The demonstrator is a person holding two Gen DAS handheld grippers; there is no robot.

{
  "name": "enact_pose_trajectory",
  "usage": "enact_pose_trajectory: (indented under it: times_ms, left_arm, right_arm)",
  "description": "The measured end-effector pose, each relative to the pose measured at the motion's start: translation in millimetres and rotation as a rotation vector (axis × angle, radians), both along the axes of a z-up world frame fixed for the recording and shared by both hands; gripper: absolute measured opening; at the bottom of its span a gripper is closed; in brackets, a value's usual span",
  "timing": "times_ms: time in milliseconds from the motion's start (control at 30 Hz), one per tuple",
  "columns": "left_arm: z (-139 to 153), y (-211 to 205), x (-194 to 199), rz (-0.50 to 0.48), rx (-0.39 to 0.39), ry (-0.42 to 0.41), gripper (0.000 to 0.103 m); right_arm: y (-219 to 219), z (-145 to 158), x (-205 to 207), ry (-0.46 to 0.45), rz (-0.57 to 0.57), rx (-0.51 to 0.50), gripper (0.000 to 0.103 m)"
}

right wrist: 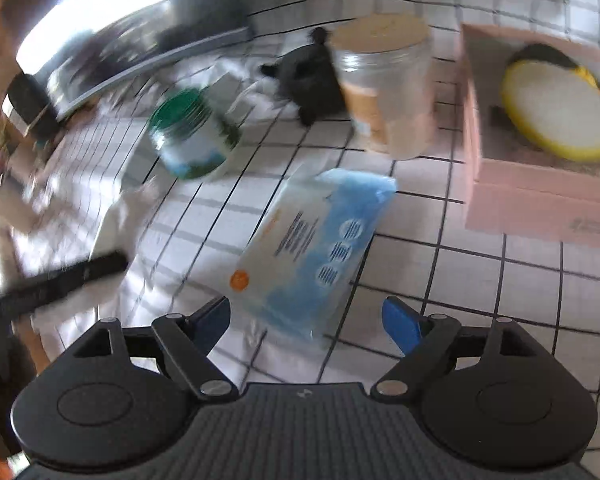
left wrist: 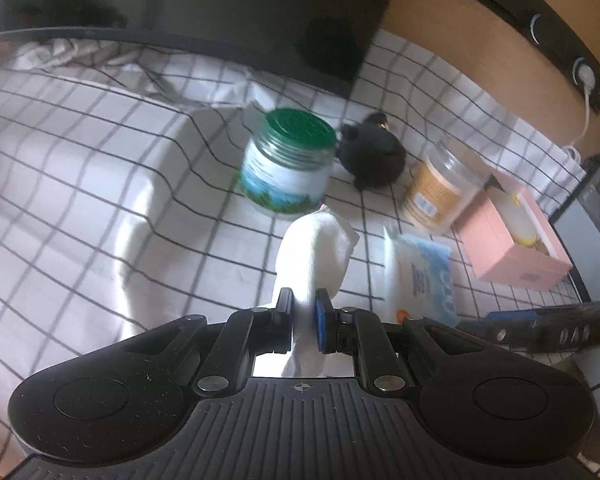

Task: Organize soft objects
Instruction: 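Grasp the blue wet-wipes pack by its edge with the right tool and lift it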

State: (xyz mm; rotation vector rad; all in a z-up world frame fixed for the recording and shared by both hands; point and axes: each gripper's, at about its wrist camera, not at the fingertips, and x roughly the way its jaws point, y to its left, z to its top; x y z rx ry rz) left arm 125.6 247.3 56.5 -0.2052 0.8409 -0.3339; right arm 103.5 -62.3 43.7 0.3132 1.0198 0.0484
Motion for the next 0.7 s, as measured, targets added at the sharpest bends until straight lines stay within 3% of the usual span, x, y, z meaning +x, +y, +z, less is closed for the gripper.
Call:
enact_pose_trajectory:
  times_ms: [133, 267, 400, 533, 700]
  left_arm:
    - [1, 5, 5, 0.015, 0.011, -0.01, 0.014]
    - [0, 6, 10, 0.006, 0.035, -0.011, 0.014]
    - [1, 8, 12, -0.029, 0.055, -0.022, 0.014]
    - [3, 11, 12, -0.056, 0.055, -0.032, 0.014]
    - [-3, 11, 16, -0.102, 0.034, -0.011, 0.014]
  right_arm:
    - [6, -9, 24, 0.029, -0.076, 0.057, 0.085]
    - [35, -12, 48, -0.016, -0.111, -0.122, 0.085]
    - [45, -23, 71, 0.023, -0.167, -0.254, 0.085]
    - [40, -31, 74, 0.025, -0.217, -0.24, 0.087]
    - [47, -36, 70, -0.007, -0.148, -0.287, 0.085]
